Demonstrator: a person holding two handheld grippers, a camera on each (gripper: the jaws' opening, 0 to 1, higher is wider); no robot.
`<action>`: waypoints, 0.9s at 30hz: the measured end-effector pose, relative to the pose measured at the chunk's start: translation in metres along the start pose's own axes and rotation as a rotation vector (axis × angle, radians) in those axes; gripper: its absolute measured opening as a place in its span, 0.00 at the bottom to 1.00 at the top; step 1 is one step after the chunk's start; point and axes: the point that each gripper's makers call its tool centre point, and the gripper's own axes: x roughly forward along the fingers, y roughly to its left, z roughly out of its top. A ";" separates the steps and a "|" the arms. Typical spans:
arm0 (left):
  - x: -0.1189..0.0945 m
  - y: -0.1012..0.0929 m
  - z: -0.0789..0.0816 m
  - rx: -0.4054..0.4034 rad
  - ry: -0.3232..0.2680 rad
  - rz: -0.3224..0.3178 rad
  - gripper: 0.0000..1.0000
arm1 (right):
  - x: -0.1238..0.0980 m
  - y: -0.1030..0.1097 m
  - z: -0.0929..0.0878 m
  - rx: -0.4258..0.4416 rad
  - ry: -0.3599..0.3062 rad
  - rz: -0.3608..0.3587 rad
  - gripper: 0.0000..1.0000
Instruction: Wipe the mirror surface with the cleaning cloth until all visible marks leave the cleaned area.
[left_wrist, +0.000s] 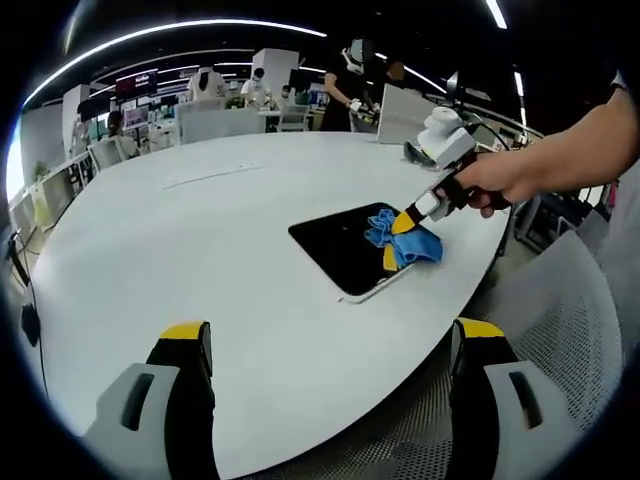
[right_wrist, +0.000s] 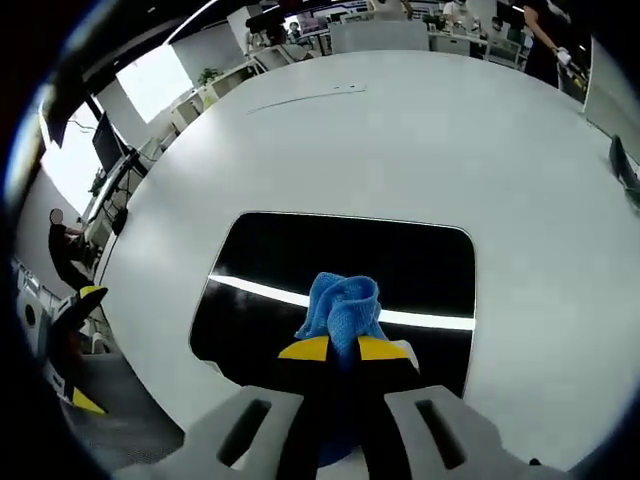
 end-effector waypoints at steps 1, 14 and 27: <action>0.000 0.000 0.000 0.004 -0.003 0.000 0.99 | 0.000 0.000 -0.001 0.002 0.000 0.000 0.03; 0.000 0.001 -0.002 0.018 0.008 0.010 0.99 | -0.009 0.007 -0.018 0.053 0.002 0.025 0.03; -0.004 0.012 0.001 -0.017 -0.019 0.061 0.99 | -0.012 0.013 -0.027 0.068 0.018 0.036 0.02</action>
